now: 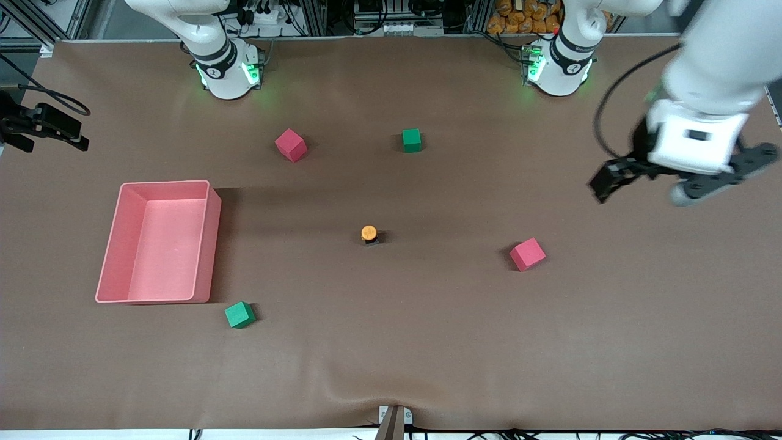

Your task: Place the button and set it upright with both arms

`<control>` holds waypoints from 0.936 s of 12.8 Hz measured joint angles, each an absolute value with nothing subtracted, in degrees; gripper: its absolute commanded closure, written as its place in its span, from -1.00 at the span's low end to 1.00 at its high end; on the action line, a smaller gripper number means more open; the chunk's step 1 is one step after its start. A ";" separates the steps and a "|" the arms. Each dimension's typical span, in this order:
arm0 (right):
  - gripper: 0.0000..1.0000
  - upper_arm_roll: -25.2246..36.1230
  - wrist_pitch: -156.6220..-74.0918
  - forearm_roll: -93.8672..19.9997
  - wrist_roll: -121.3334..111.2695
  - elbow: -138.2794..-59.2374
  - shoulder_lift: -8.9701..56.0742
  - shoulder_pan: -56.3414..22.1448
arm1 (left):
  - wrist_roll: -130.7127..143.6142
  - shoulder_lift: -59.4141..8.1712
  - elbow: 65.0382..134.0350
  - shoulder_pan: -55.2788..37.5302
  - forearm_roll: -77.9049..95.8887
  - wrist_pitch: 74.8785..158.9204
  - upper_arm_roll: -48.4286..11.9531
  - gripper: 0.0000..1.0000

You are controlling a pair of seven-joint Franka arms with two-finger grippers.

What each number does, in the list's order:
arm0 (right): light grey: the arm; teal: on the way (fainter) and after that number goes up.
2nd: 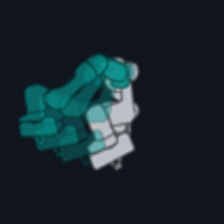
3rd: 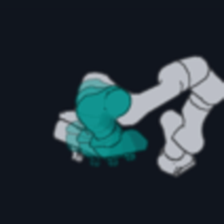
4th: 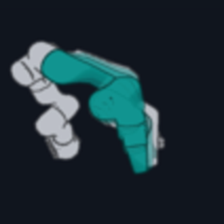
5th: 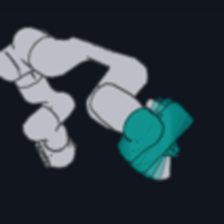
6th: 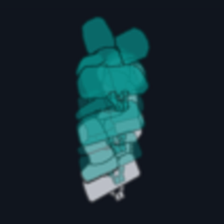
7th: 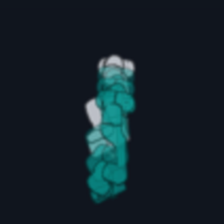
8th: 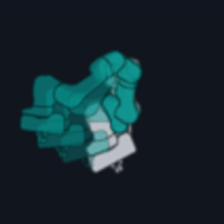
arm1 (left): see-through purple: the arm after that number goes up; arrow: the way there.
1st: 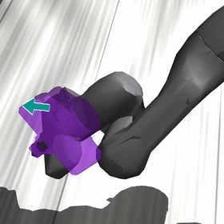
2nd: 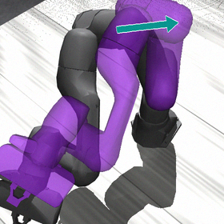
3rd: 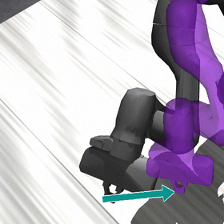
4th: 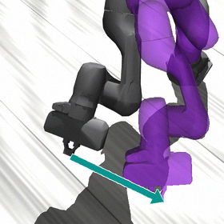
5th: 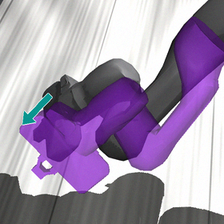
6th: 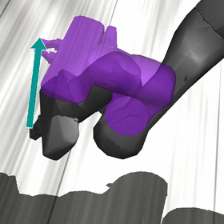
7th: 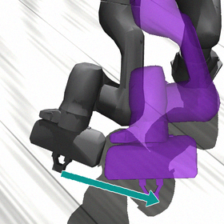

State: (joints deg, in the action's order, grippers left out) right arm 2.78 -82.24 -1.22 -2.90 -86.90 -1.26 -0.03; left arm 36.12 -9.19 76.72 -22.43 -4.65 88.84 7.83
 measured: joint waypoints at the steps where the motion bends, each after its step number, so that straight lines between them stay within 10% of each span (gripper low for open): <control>1: -1.00 2.79 -82.24 -1.22 -2.90 -86.90 -1.26 -0.02 | 31.64 -8.71 77.36 -20.18 -4.24 88.18 7.79 -1.00; 12: -1.00 2.86 -82.26 -1.22 -2.90 -86.90 -1.26 -0.01 | 2.13 1.69 90.49 -6.89 -1.31 87.31 7.66 -1.00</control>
